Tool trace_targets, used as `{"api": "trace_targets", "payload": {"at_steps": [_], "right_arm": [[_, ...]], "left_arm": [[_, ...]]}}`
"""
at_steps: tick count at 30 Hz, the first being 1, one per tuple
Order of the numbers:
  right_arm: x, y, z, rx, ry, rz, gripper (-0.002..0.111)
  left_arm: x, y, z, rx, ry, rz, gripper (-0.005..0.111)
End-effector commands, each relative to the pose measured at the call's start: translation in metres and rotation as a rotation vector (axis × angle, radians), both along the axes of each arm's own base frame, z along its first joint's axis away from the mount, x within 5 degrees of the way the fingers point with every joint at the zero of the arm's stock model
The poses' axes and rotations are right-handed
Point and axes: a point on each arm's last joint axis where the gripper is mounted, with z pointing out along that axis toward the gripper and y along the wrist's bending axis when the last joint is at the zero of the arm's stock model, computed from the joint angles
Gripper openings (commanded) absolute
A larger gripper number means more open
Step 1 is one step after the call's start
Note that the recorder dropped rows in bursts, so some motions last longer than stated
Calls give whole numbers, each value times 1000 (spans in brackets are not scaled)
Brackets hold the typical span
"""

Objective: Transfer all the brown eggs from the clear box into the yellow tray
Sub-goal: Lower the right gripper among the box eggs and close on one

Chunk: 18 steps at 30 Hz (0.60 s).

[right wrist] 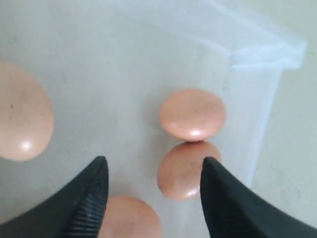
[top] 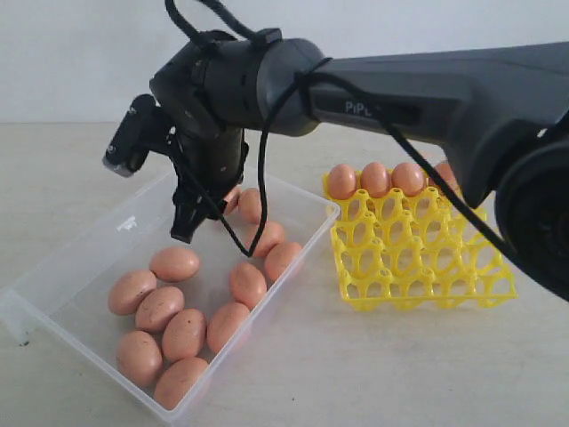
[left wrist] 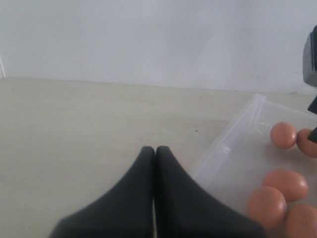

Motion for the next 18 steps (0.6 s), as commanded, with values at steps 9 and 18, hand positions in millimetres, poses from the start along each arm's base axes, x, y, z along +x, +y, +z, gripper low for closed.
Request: {"api": "trace_targets", "payload": {"at_steps": [9,18], "right_arm": [[-18,19,11,153,102,287,54],[-1,12,2,425,233,-370,54]], "left_arm": [[0,0,1,6,0,-6,-4],[0,0,1,6,0,-6,-4]]}}
